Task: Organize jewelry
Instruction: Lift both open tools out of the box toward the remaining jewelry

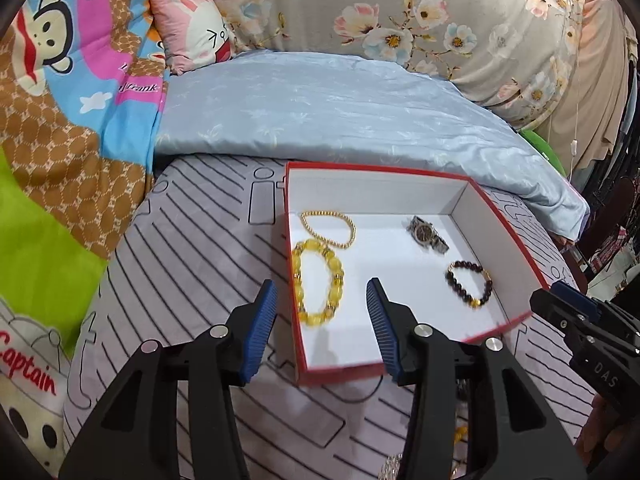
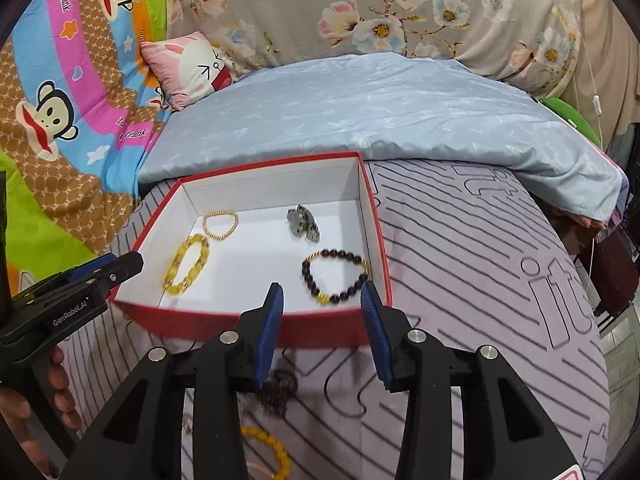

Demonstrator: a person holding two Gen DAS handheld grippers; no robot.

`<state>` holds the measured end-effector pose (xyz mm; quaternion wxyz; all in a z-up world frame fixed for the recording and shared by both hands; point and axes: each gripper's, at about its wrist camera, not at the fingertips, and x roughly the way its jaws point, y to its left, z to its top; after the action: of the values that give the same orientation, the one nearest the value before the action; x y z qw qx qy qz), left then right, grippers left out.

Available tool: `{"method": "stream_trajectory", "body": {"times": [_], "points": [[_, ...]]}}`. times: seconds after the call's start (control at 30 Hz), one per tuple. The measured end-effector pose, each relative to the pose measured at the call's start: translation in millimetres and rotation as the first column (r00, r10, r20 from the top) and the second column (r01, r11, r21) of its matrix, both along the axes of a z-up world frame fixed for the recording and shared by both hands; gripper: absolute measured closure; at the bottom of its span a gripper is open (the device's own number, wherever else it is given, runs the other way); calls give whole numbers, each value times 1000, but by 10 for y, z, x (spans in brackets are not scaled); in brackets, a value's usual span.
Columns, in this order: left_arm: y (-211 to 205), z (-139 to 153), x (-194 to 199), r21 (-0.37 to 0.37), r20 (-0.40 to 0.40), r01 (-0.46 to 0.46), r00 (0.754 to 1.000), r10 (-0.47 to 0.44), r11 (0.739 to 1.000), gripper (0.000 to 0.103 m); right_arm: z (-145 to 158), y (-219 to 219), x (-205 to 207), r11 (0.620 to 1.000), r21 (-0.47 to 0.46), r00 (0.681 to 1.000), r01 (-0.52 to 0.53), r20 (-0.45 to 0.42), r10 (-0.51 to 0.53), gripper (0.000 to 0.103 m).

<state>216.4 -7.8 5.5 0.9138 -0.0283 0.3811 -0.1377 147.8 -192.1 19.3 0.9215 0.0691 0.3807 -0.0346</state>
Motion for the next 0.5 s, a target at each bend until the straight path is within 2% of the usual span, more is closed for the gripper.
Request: {"method": "stream_trajectory", "body": {"times": [0.5], "points": [[78, -176, -646, -5, -64, 3, 998, -4, 1000, 58, -85, 75, -641, 1000, 22, 999, 4, -42, -3, 63]]}}
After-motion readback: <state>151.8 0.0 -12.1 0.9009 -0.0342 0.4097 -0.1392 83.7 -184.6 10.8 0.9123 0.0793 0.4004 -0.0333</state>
